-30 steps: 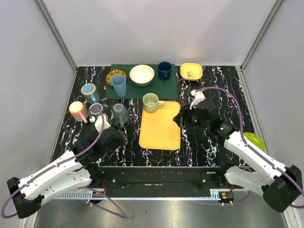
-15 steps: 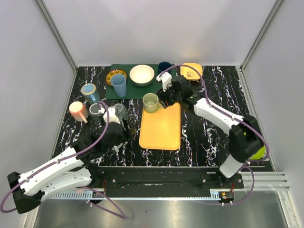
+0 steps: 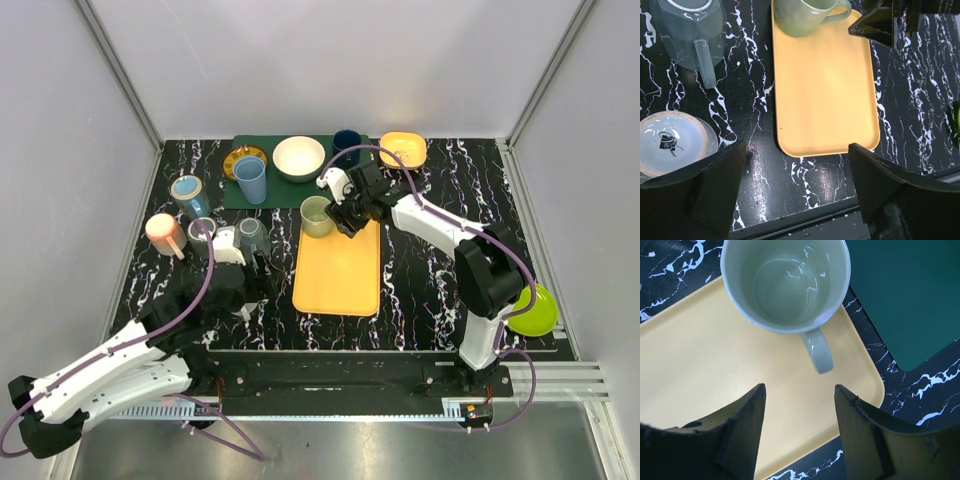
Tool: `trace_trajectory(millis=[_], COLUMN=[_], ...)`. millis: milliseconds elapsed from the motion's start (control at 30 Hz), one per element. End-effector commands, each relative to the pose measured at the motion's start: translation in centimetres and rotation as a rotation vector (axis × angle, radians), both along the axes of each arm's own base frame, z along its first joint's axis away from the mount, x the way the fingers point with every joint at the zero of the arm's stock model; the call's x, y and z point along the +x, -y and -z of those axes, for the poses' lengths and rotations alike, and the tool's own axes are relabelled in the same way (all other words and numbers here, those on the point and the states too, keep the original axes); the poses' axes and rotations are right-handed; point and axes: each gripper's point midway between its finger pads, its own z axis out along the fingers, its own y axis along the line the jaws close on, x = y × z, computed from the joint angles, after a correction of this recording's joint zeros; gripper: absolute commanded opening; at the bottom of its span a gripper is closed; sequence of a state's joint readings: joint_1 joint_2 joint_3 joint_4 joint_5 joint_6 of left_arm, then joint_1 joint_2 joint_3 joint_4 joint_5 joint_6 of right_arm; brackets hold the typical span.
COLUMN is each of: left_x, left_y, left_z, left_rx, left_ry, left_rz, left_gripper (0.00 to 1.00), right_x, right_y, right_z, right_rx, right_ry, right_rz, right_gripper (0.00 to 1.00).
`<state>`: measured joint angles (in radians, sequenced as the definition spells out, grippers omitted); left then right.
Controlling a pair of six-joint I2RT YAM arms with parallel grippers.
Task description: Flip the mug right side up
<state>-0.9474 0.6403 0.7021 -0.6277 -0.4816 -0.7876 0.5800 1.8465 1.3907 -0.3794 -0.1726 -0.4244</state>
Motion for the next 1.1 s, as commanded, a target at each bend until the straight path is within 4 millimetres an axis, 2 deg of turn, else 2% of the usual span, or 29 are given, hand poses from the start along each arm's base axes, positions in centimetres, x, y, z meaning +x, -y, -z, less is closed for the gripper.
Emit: trace_trajectory(millis=[0, 433, 733, 867, 1000, 1067], left_x=[0.3, 0.3, 0.2, 0.3, 0.3, 0.3], left_y=[0.8, 0.4, 0.4, 0.5, 0.7, 0.7], left_z=[-0.1, 0.3, 0.6, 0.9, 0.9, 1.0], left_rx=[-0.011, 0.004, 0.013, 0.021, 0.019, 0.021], left_ry=[0.015, 0.009, 0.001, -0.006, -0.007, -0.012], left_rz=[0.022, 0.008, 0.009, 0.010, 0.014, 0.013], left_gripper=[0.86, 0.86, 0.86, 0.86, 0.86, 0.86], right_x=[1.4, 3.5, 5.4, 5.1, 4.6, 4.4], right_y=[-1.2, -3.4, -3.2, -3.7, -4.0, -4.1], right_z=[-1.1, -0.4, 0.2, 0.5, 1.1, 1.0], right_rx=[0.035, 0.075, 0.037, 0.045, 0.058, 0.069], right_ry=[0.024, 0.034, 0.106, 0.076, 0.046, 0.041], right_rz=[-0.039, -0.050, 0.003, -0.025, -0.033, -0.035], right_gripper=[0.62, 0.58, 0.58, 0.57, 0.48, 0.40])
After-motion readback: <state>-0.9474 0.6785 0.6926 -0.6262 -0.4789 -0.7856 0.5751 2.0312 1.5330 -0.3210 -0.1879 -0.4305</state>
